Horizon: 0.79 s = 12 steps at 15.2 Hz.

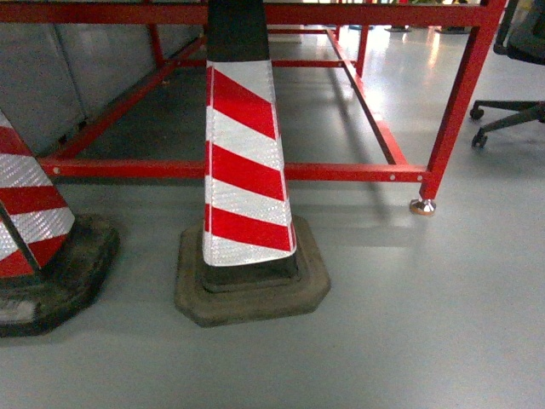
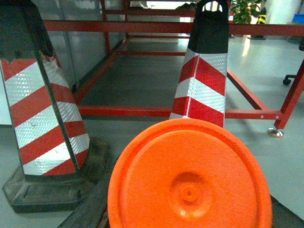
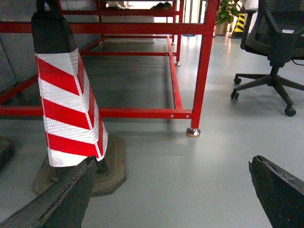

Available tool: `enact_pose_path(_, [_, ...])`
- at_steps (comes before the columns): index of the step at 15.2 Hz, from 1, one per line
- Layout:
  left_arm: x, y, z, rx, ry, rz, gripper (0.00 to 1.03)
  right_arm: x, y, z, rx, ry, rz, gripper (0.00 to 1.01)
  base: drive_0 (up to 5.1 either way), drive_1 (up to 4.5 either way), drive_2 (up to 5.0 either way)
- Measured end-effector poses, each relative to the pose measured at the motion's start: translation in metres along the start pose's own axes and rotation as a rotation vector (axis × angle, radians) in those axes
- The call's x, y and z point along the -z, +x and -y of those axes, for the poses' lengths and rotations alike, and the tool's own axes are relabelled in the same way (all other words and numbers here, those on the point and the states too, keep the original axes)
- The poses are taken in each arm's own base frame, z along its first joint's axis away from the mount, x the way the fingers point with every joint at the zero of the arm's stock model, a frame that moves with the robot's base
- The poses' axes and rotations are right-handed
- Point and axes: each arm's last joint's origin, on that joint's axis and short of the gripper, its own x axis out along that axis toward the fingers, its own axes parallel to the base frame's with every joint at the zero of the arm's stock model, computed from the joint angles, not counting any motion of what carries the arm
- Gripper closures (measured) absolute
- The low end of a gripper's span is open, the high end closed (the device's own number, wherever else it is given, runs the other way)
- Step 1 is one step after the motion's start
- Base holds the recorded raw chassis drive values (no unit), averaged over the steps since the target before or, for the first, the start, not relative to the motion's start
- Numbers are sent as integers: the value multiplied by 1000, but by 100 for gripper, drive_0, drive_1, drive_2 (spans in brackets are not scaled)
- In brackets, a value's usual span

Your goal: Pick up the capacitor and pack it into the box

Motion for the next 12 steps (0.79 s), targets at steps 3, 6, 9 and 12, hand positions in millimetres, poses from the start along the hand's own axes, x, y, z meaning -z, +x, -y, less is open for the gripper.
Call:
enact_pose_path(3, [1,0,0,1,0,-6,59,0,0,0,0,0,-5,3,-4,268,-277])
enact_pose_path(6, [0,0,0,1,0,-2,59,0,0,0,-1,0,0,3,0,0,0])
enact_pose_path(9, [0,0,0,0,0,-1,59,0,0,0,0,0,0,3,0,0,0])
enact_pose_path(12, [0,0,0,0,0,-1,59,0,0,0,0,0,0,3,0,0,0])
